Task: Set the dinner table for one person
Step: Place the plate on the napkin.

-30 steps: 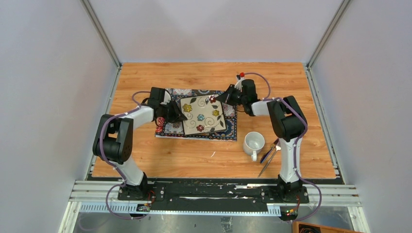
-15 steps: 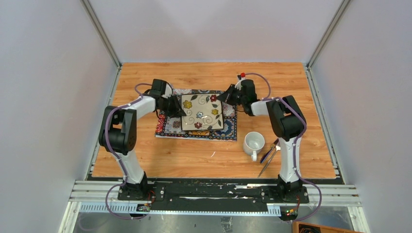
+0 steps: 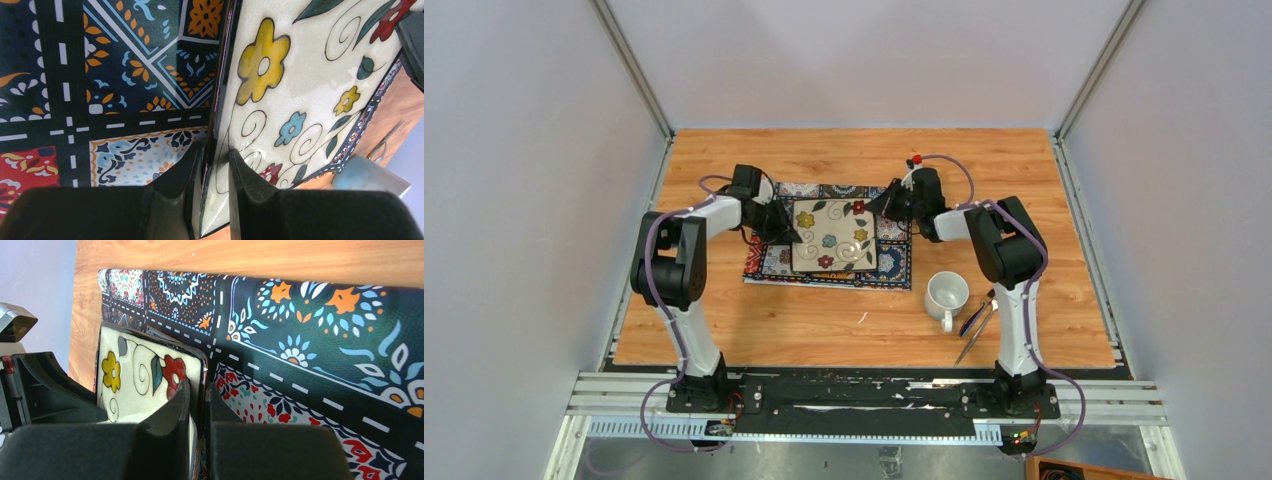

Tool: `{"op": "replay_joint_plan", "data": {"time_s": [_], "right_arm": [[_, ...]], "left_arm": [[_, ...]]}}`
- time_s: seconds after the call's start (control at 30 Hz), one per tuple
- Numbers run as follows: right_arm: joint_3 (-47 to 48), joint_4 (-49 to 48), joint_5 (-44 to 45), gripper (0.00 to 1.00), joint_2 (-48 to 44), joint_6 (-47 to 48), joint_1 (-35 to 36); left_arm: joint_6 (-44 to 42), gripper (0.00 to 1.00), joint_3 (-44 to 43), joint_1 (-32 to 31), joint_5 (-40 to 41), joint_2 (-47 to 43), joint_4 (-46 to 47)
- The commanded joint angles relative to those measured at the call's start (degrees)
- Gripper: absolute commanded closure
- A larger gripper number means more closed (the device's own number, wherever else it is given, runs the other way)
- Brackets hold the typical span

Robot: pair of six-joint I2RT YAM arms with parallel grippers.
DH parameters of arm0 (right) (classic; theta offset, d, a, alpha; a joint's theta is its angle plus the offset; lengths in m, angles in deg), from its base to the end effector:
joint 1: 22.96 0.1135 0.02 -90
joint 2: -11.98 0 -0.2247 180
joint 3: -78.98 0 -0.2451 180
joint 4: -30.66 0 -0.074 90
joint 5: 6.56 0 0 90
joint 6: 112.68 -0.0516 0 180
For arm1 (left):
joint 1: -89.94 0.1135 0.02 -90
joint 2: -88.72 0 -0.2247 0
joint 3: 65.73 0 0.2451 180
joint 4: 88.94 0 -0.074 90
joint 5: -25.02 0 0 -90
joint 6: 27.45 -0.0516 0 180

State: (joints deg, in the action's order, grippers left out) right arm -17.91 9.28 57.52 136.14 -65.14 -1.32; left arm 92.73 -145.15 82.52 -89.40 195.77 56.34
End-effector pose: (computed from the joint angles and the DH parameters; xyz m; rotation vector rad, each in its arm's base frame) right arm 0.4048 0.1848 0.0979 0.0432 2.0620 1.1582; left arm 0.3534 -0.0675 0.1075 -0.3946 2.6943 -0.7727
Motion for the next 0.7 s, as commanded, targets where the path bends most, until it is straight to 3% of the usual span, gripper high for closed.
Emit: {"op": "replay_joint_plan", "data": {"time_s": [0.0,0.37,0.67], "right_arm": [[0.68,1.2,-1.77,1.0,0.99,5.5,2.84],[0.26,0.8,-1.81,1.0,1.83,5.72,2.96],[0.14,0.63,-1.12,1.0,2.24,5.76,2.95]], "left_arm": [[0.51,1.0,-3.01,1.85,4.22,0.82,4.27],[1.22,1.0,-3.13,1.93,2.86,3.14,6.22],[1.08,0.89,-2.95,1.97,3.62,3.91,6.12]]}}
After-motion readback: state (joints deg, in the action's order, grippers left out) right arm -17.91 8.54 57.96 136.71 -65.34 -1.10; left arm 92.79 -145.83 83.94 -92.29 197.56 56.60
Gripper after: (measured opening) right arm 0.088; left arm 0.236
